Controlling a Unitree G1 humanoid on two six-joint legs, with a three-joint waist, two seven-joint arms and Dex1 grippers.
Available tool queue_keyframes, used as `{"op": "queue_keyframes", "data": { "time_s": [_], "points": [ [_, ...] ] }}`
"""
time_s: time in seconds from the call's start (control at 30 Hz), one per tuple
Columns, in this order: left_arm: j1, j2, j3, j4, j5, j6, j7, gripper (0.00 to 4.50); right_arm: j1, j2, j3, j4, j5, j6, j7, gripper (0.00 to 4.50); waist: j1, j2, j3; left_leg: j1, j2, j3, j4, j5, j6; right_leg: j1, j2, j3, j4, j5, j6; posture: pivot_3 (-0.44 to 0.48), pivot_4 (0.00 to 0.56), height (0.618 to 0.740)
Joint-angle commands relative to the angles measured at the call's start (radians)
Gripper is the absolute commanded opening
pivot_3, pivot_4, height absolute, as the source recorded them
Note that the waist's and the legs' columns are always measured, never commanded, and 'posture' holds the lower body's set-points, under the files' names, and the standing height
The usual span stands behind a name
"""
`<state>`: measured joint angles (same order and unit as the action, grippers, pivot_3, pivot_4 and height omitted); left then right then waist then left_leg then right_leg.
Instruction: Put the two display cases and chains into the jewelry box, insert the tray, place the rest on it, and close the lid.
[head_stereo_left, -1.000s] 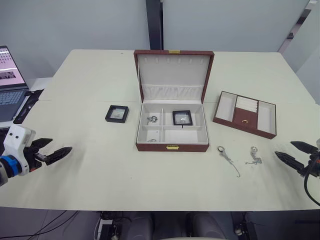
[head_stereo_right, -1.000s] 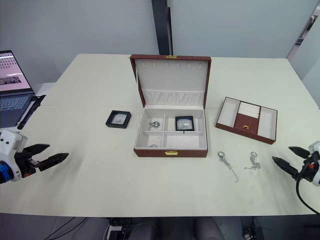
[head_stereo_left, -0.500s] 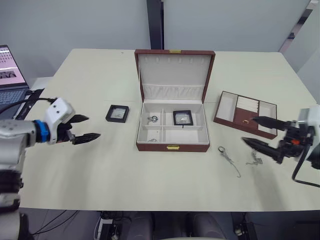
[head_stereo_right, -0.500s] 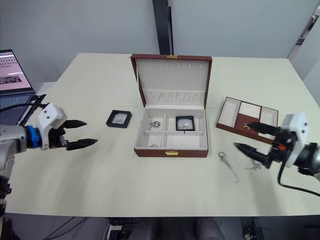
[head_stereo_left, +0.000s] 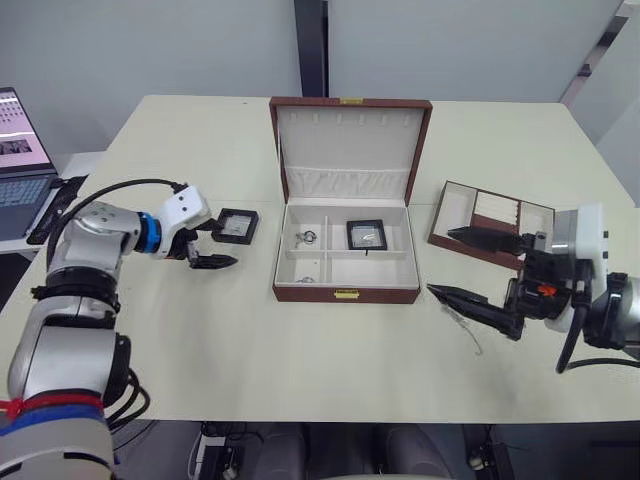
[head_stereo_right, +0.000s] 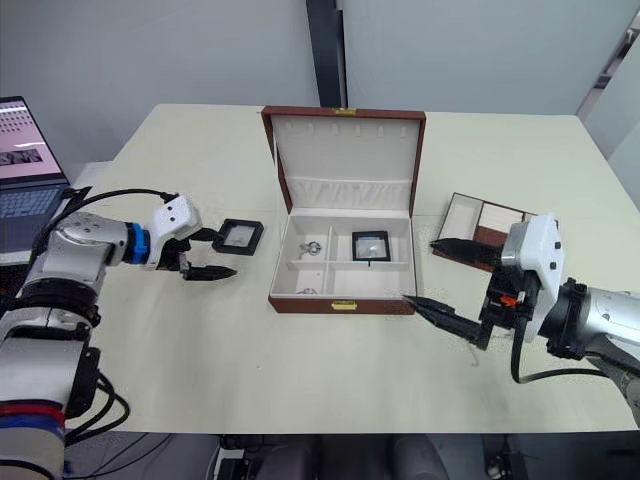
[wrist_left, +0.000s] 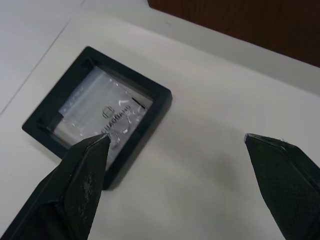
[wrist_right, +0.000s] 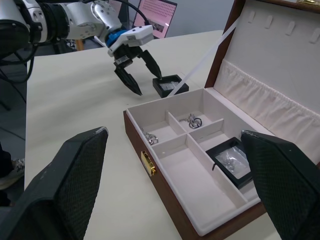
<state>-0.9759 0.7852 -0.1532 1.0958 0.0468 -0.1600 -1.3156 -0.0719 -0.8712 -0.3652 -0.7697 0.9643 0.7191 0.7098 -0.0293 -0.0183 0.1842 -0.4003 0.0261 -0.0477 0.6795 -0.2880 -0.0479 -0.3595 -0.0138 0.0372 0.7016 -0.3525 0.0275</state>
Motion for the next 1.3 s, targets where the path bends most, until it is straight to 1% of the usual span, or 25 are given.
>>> {"op": "queue_keyframes", "data": {
  "time_s": [0.03, 0.2, 0.4, 0.53, 0.63, 0.67, 0.7, 0.77, 1.03, 1.07, 1.3],
  "points": [
    [-0.053, -0.012, 0.015, 0.053, 0.015, -0.049, 0.011, 4.46, 0.025, 0.006, -0.028, -0.045, 0.034, 0.002, -0.043, 4.50, -0.001, 0.000, 0.000, 0.000, 0.000, 0.000, 0.000, 0.000, 0.000, 0.000, 0.000, 0.000, 0.000, 0.000, 0.000, 0.000, 0.150, 0.740],
    [-0.068, -0.033, -0.009, 0.103, 0.064, -0.065, 0.023, 4.46, 0.045, 0.007, -0.024, -0.062, 0.042, -0.001, -0.073, 4.50, -0.004, 0.000, 0.000, 0.000, 0.000, 0.002, 0.000, 0.000, 0.000, -0.003, 0.000, 0.001, 0.004, 0.000, 0.000, 0.000, 0.150, 0.740],
    [-0.082, -0.043, -0.014, 0.138, 0.105, -0.033, 0.038, 4.46, 0.049, -0.004, -0.031, -0.075, 0.061, -0.003, -0.096, 4.50, -0.004, -0.001, 0.000, -0.002, 0.000, 0.006, 0.001, 0.000, 0.000, -0.009, 0.000, 0.004, 0.010, 0.000, 0.000, 0.000, 0.150, 0.740],
    [-0.086, -0.047, -0.019, 0.149, 0.125, 0.001, 0.049, 4.46, 0.053, -0.009, -0.035, -0.074, 0.064, -0.006, -0.099, 4.50, -0.004, -0.001, 0.000, -0.002, 0.000, 0.007, 0.001, 0.000, 0.000, -0.010, 0.000, 0.004, 0.010, 0.000, 0.000, 0.000, 0.150, 0.740],
    [-0.088, -0.054, -0.009, 0.148, 0.123, 0.006, 0.054, 3.93, 0.049, -0.008, -0.030, -0.073, 0.065, -0.008, -0.104, 4.50, -0.003, -0.001, 0.000, -0.001, 0.000, 0.007, 0.001, 0.000, 0.000, -0.010, 0.000, 0.004, 0.010, 0.000, 0.000, 0.000, 0.150, 0.740],
    [-0.090, -0.056, -0.005, 0.148, 0.121, 0.008, 0.057, 3.67, 0.046, -0.007, -0.027, -0.073, 0.065, -0.009, -0.106, 4.50, -0.003, -0.001, 0.000, -0.001, 0.000, 0.007, 0.001, 0.000, 0.000, -0.010, 0.000, 0.004, 0.010, 0.000, 0.000, 0.000, 0.150, 0.740],
    [-0.093, -0.056, -0.004, 0.147, 0.121, 0.009, 0.058, 3.31, 0.045, -0.007, -0.024, -0.072, 0.064, -0.010, -0.106, 4.50, -0.003, -0.001, 0.000, -0.001, 0.000, 0.007, 0.001, 0.000, 0.000, -0.010, 0.000, 0.004, 0.010, 0.000, 0.000, 0.000, 0.150, 0.740],
    [-0.097, -0.055, -0.004, 0.146, 0.123, 0.009, 0.057, 2.77, 0.044, -0.005, -0.021, -0.070, 0.062, -0.011, -0.104, 4.50, -0.003, -0.001, 0.000, -0.001, 0.000, 0.007, 0.001, 0.000, 0.000, -0.010, 0.000, 0.004, 0.010, 0.000, 0.000, 0.000, 0.150, 0.740],
    [-0.110, -0.041, 0.012, 0.140, 0.111, 0.010, 0.055, 0.23, 0.049, -0.007, -0.021, -0.067, 0.050, -0.021, -0.091, 4.50, -0.003, -0.001, 0.000, -0.001, 0.000, 0.007, 0.001, 0.000, 0.000, -0.010, 0.000, 0.004, 0.010, 0.000, 0.000, 0.000, 0.150, 0.740],
    [-0.109, -0.038, 0.015, 0.139, 0.109, 0.010, 0.053, 0.03, 0.055, -0.008, -0.021, -0.067, 0.043, -0.024, -0.086, 4.50, -0.003, -0.001, 0.000, -0.001, 0.000, 0.007, 0.001, 0.000, 0.000, -0.010, 0.000, 0.004, 0.010, 0.000, 0.000, 0.000, 0.150, 0.740],
    [-0.098, -0.012, 0.033, 0.111, 0.094, 0.022, -0.001, 0.03, 0.063, -0.013, -0.016, -0.052, 0.011, -0.039, -0.063, 4.50, -0.003, -0.001, 0.000, -0.002, 0.000, 0.007, 0.001, 0.000, 0.000, -0.010, 0.000, 0.004, 0.011, 0.000, 0.000, 0.000, 0.150, 0.740]
  ]
}}
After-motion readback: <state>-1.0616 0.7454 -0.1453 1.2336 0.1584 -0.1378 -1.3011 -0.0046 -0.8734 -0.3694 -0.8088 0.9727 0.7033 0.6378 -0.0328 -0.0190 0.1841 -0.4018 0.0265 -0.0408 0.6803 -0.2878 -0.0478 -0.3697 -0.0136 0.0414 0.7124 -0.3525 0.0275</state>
